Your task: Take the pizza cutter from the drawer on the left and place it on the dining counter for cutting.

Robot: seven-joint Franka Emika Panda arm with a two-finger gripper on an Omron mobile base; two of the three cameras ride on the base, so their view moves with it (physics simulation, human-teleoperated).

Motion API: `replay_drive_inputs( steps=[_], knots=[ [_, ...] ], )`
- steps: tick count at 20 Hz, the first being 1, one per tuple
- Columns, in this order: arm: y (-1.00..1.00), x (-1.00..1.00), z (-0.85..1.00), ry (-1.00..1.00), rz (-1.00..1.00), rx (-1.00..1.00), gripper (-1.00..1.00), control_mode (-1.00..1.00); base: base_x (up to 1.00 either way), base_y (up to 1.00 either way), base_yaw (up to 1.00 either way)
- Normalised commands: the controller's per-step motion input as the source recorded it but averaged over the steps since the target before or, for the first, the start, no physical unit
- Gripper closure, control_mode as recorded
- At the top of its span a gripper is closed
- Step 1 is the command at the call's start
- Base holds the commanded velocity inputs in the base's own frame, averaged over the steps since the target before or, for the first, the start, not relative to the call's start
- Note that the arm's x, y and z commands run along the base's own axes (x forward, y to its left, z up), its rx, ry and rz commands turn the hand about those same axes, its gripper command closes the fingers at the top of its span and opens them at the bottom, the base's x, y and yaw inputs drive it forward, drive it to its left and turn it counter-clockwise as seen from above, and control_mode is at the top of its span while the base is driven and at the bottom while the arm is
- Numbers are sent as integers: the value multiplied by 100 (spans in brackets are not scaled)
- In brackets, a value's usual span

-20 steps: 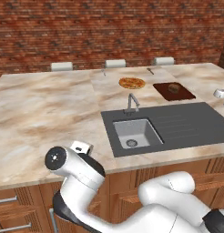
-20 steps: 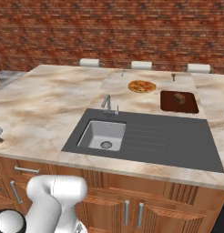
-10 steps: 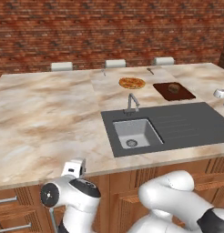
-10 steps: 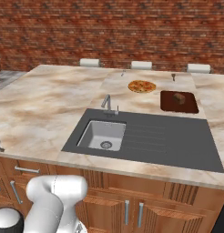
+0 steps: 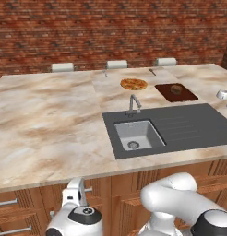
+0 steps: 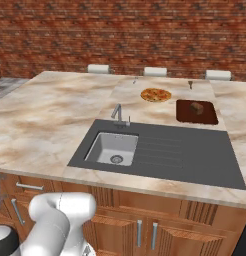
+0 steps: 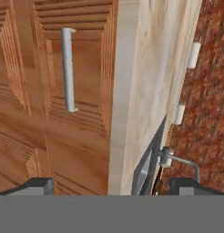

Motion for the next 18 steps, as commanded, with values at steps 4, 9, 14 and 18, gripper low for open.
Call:
replay_drive_inputs(
  steps=[4, 9, 14, 18],
  knots=[
    [3, 1, -55, -19, 4, -16, -100, -100, 0, 0, 0],
    [14, 16, -44, -16, 0, -11, -100, -100, 0, 0, 0],
    [22, 8, -43, -15, 1, -4, -100, -100, 0, 0, 0],
    [16, 1, -26, -14, 0, 0, -100, -100, 0, 0, 0]
  ],
)
